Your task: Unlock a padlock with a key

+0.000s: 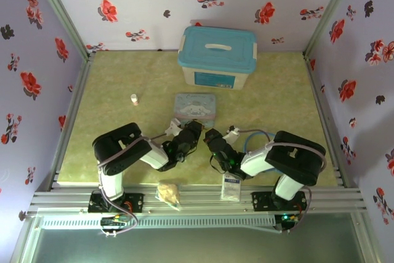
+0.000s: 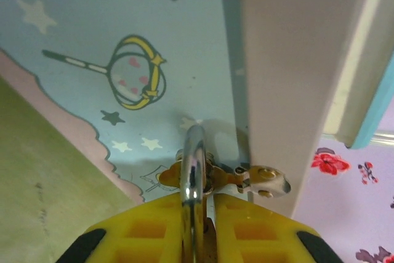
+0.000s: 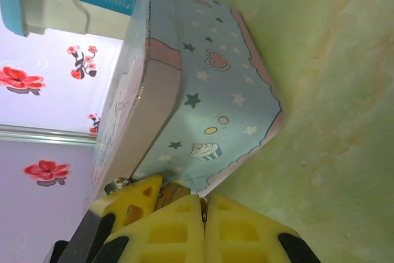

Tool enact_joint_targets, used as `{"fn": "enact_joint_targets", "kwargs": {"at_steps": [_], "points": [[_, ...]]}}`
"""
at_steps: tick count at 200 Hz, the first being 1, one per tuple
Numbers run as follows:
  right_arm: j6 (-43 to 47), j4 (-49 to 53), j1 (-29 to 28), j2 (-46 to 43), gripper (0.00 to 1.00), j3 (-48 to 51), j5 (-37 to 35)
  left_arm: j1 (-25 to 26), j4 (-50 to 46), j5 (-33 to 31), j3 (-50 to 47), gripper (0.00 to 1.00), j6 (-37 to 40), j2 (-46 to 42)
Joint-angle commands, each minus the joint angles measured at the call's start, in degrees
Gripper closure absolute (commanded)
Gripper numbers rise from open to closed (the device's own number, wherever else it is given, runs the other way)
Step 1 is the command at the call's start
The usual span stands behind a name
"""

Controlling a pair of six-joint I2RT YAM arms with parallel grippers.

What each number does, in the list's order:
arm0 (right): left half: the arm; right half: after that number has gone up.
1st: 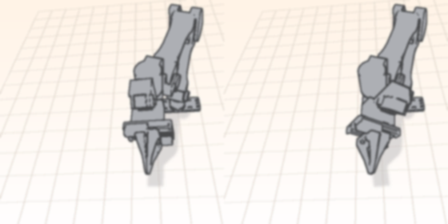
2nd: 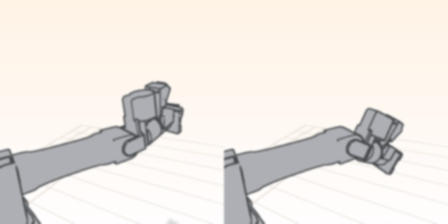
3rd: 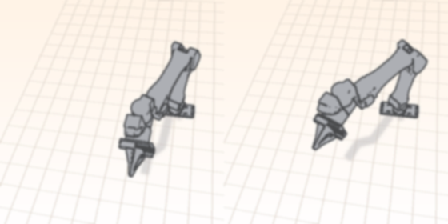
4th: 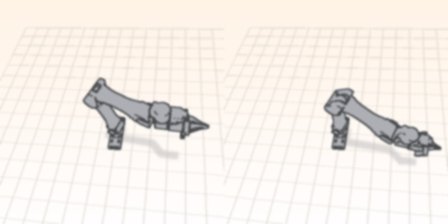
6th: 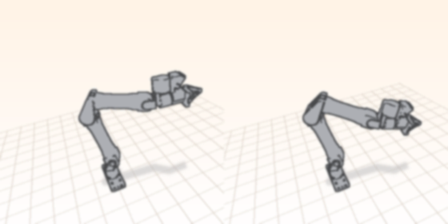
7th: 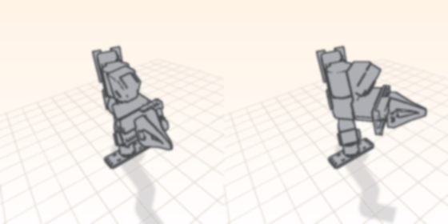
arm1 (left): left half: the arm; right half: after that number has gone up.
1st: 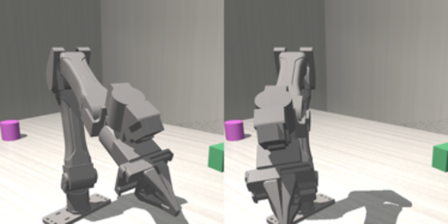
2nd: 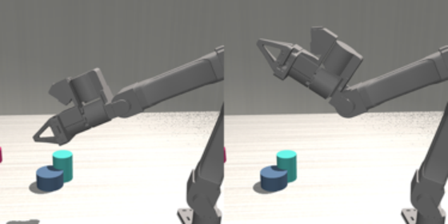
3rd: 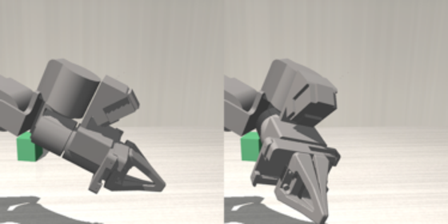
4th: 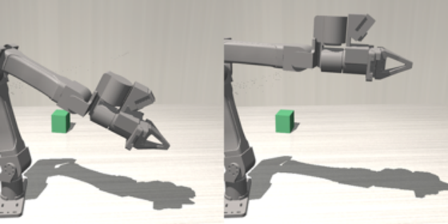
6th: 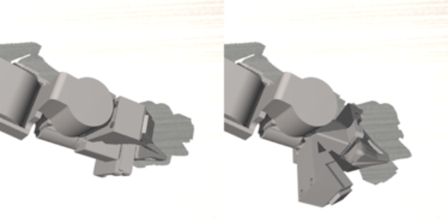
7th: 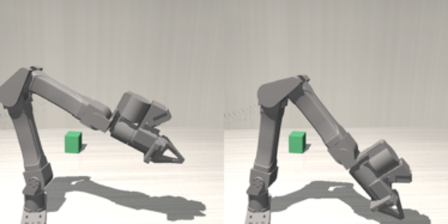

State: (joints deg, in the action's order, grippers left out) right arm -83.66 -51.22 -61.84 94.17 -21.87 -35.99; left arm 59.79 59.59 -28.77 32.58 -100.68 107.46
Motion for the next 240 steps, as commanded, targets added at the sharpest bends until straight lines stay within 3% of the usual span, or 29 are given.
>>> {"fn": "enact_joint_targets", "kwargs": {"at_steps": [1,36,59,113,139,218,240], "points": [[3.45,-11.46,-1.67,1.06,1.00,-2.33,14.69,4.14,11.98,10.38,4.93,1.00,-2.25,0.03],[3.73,-20.73,5.80,1.81,1.00,2.71,26.84,4.17,14.06,12.16,3.69,1.00,-1.52,-0.38],[4.07,-21.11,8.66,1.73,1.00,3.68,33.96,3.77,14.21,13.59,3.99,1.00,-1.98,0.17],[4.54,-23.59,11.62,3.71,1.00,3.03,44.64,2.60,14.77,16.43,4.38,1.00,-0.28,0.27],[3.86,-27.51,15.68,5.10,1.00,4.86,48.52,2.43,14.61,18.06,3.46,1.00,0.06,-0.38],[9.96,-12.12,20.41,-2.35,1.00,2.75,60.79,0.13,13.39,27.07,1.09,1.00,4.09,-0.20],[9.00,-13.98,21.57,-2.60,1.00,3.11,62.11,-0.12,14.19,28.40,1.26,1.00,4.26,0.83]]}}
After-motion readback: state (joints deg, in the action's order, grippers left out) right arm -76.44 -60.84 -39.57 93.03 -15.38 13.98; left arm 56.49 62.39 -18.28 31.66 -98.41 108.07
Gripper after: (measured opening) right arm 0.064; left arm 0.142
